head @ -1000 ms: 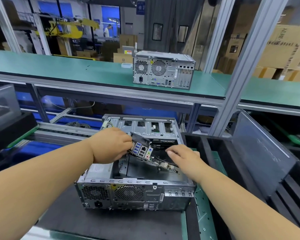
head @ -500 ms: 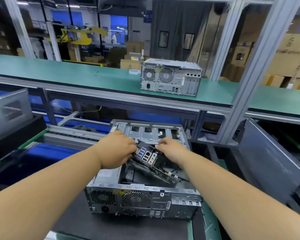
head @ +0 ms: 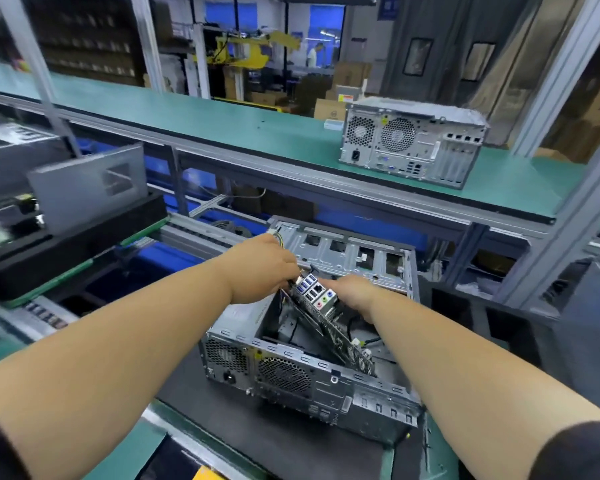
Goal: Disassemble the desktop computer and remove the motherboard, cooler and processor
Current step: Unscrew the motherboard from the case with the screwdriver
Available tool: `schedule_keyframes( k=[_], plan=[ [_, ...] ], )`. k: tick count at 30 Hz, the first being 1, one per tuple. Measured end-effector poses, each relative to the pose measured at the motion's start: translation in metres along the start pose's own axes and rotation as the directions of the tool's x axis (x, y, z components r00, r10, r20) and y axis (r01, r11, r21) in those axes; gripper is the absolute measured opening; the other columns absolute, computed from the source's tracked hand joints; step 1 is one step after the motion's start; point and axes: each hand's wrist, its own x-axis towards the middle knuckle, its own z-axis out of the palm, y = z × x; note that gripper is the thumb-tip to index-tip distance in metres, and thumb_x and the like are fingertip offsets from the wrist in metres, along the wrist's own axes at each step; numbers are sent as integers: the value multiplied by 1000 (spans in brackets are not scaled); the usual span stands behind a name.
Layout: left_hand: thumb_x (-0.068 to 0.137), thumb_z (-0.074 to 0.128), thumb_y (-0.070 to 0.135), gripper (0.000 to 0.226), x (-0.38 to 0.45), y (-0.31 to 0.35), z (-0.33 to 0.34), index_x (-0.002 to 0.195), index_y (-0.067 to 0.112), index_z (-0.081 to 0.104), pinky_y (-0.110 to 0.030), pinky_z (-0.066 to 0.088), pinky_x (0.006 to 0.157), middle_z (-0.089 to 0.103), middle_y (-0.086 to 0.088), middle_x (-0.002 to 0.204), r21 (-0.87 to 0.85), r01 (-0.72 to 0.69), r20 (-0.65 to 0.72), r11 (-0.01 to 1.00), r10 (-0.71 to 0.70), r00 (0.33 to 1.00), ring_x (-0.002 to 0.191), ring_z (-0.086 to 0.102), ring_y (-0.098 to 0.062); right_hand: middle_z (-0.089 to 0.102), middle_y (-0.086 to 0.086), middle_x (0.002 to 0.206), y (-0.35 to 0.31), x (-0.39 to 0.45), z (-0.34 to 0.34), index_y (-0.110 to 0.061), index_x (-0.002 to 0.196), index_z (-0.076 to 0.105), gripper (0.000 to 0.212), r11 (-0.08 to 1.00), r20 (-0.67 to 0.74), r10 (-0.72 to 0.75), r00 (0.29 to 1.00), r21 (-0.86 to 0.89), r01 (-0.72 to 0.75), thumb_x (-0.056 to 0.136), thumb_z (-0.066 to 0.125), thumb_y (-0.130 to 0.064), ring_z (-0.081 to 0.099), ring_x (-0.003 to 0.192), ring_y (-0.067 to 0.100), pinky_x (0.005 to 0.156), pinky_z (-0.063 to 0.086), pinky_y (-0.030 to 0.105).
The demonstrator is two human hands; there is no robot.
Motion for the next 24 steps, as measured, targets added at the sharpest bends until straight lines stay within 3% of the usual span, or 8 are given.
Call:
schedule_keyframes(
  k=[2, 4, 9, 11, 13, 16, 19, 24],
  plan=[
    [101, 41, 34, 20, 2, 1, -7, 112, 30, 57, -31, 33, 102, 60, 11, 111, 23, 10, -3, 1000, -10, 1000, 101, 56, -19, 65, 2, 96, 1, -1, -4, -16, 94, 67, 69, 998, -10, -42, 999, -39, 42, 76, 52, -80, 59, 85, 17, 75, 41, 31],
    [101, 41, 34, 20, 0, 2, -13, 111, 31, 58, -31, 33, 103, 60, 11, 110, 40, 27, 9, 999, -27, 1000, 101, 56, -17, 61, -1, 86, -1, -2, -7, -18, 89, 62, 58, 993, -28, -87, 996, -82, 85, 82, 51, -74, 56, 79, 16, 66, 38, 29],
    [102, 38, 33, 23, -4, -1, -20, 114, 31, 57, -31, 33, 103, 59, 12, 112, 62, 69, 86, 996, -75, 993, 102, 55, -15, 67, 12, 96, -21, -3, -14, -9, 103, 68, 32, 969, -139, -246, 959, -64, 239, 100, 49, -35, 53, 69, 15, 62, 40, 28],
    [102, 39, 32, 23, -2, -1, -21, 115, 31, 57, -31, 33, 102, 59, 12, 112, 43, 75, 88, 996, -79, 993, 102, 55, -14, 67, 14, 107, -29, -5, -18, -10, 109, 66, 39, 951, -93, -254, 963, -204, 231, 99, 48, -43, 59, 82, 21, 69, 44, 30],
    [101, 41, 31, 22, 2, -2, -21, 115, 32, 57, -30, 34, 101, 60, 13, 112, 30, 62, 74, 998, -64, 995, 100, 55, -14, 63, 12, 119, -27, -2, -17, -9, 116, 62, 54, 941, -16, -153, 988, -307, 140, 96, 46, -57, 60, 100, 26, 83, 44, 33],
    [101, 41, 33, 22, 6, -3, -18, 115, 32, 58, -30, 35, 101, 60, 14, 113, -8, 37, 50, 999, -37, 998, 100, 55, -15, 59, -2, 116, -6, -2, -11, -22, 110, 62, 54, 998, 79, -12, 997, -66, 17, 92, 41, -68, 57, 100, 18, 97, 43, 36],
    [101, 39, 32, 24, 6, -6, -13, 115, 31, 58, -30, 34, 102, 60, 12, 115, -48, 18, 28, 999, -17, 999, 102, 55, -16, 62, -3, 97, 19, -1, -13, -22, 94, 63, 45, 931, 74, 67, 995, 355, -89, 98, 38, -59, 55, 83, 16, 77, 44, 35],
    [102, 37, 36, 26, 6, -9, -5, 116, 31, 59, -27, 32, 102, 60, 13, 114, -79, 3, 6, 997, -2, 1000, 103, 54, -14, 66, 3, 83, 34, -3, -17, -13, 88, 66, 15, 909, 136, 62, 989, 401, -113, 98, 57, -19, 60, 69, 16, 62, 48, 29]
  ],
)
